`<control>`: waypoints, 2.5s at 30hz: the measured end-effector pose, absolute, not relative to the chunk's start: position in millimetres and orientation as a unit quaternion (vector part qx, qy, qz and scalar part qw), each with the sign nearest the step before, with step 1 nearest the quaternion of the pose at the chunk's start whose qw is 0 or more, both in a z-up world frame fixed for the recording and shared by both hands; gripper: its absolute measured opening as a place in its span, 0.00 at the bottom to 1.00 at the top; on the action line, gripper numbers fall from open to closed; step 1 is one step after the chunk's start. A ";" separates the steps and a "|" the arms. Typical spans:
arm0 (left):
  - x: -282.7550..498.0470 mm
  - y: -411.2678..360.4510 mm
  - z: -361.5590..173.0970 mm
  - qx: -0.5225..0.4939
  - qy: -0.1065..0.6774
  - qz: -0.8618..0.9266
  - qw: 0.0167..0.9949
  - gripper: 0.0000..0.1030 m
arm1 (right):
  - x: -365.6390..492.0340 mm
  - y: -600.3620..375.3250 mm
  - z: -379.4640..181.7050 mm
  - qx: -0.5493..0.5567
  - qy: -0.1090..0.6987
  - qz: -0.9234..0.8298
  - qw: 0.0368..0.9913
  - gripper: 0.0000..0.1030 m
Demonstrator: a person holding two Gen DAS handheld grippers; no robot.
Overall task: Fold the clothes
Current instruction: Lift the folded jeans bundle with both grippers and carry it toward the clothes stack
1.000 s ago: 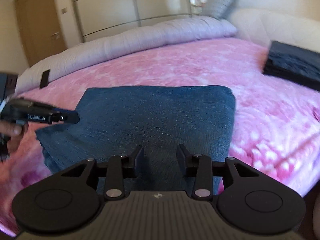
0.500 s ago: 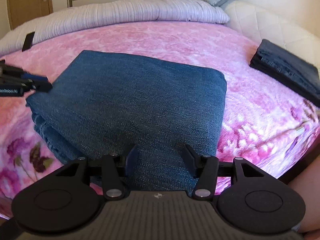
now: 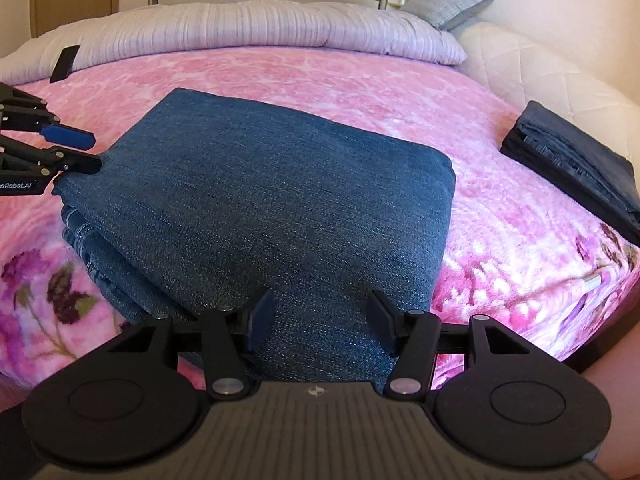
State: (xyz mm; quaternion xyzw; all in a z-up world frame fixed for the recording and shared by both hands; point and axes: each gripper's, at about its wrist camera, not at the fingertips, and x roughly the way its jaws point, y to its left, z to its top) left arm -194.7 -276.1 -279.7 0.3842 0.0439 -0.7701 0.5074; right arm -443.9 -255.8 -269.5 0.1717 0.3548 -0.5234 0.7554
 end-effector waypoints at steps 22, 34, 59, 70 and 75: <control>-269.4 -194.9 -332.0 0.428 -0.179 -0.809 0.362 0.72 | -404.7 -174.1 -330.4 -0.176 0.424 -0.436 0.774 0.72; -283.6 -221.8 -362.7 0.500 -0.316 -0.724 0.354 0.68 | -405.5 -179.5 -349.8 -0.281 0.460 -0.457 0.707 0.54; -251.9 -228.7 -364.5 0.551 -0.389 -0.665 0.319 0.75 | -423.0 -216.8 -321.5 -0.246 0.429 -0.494 0.715 0.25; -240.5 -237.0 -377.6 0.554 -0.353 -0.684 0.317 0.43 | -415.5 -213.2 -354.7 -0.289 0.479 -0.478 0.677 0.49; -242.4 -241.8 -351.1 0.549 -0.352 -0.685 0.325 0.38 | -417.1 -221.7 -365.1 -0.318 0.495 -0.466 0.661 0.27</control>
